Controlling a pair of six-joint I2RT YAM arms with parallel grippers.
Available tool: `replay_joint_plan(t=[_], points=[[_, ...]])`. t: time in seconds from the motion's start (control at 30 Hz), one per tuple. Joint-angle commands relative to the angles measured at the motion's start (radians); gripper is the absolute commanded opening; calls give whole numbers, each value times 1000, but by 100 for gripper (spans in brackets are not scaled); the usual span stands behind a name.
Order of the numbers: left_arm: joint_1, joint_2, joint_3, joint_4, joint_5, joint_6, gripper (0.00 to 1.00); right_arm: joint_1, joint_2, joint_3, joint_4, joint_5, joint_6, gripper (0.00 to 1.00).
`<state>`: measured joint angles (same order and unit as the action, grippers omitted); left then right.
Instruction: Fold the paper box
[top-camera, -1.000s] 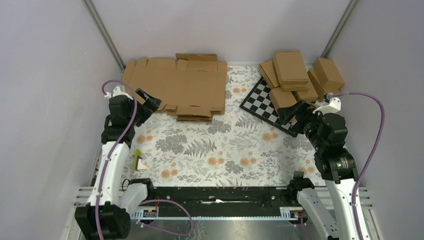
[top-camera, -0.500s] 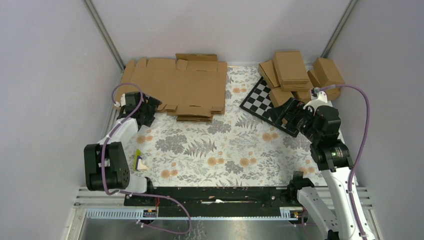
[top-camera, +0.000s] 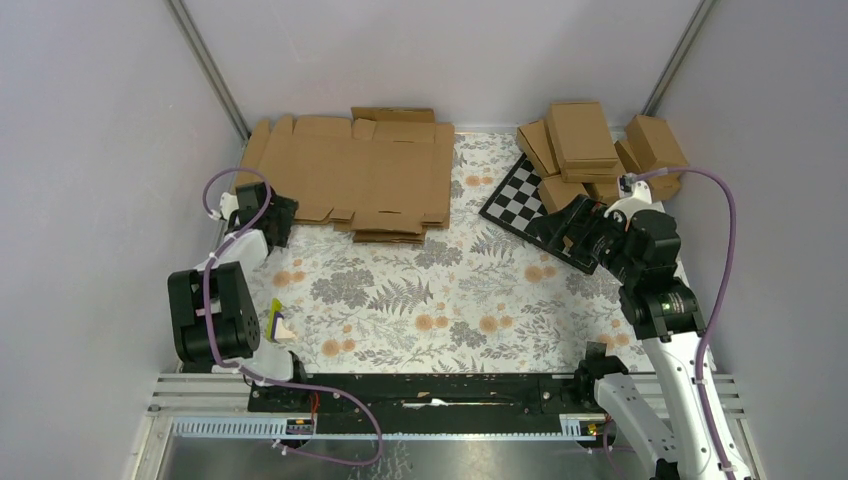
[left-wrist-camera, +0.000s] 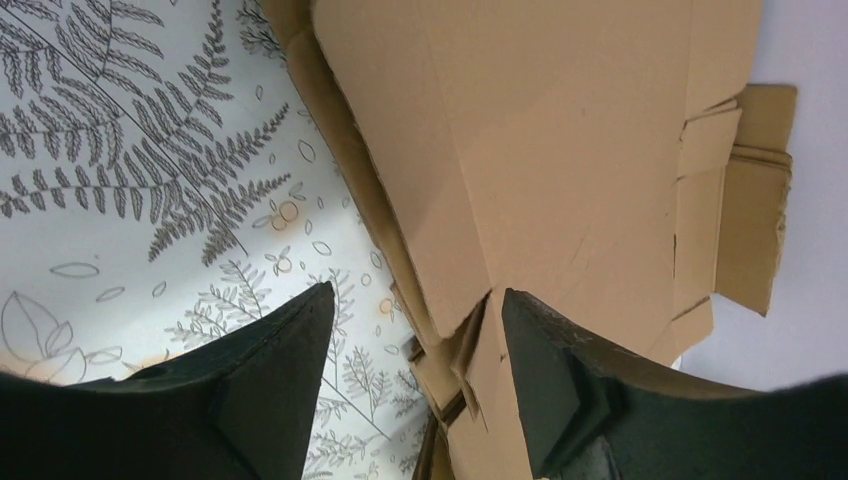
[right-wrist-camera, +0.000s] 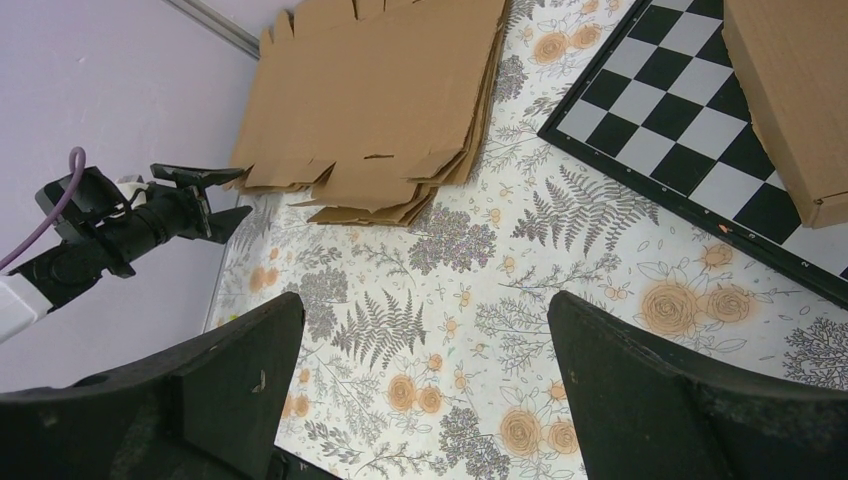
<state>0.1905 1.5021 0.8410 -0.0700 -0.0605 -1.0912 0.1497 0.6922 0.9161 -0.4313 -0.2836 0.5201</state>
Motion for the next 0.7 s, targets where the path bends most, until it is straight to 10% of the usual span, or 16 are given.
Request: replay_joint_plan(t=[0.0, 0.67], points=[[21, 70, 38, 93, 19, -31, 62, 8, 10, 16, 42, -28, -14, 100], [23, 183, 117, 160, 33, -36, 53, 13, 26, 17, 41, -24, -20, 99]])
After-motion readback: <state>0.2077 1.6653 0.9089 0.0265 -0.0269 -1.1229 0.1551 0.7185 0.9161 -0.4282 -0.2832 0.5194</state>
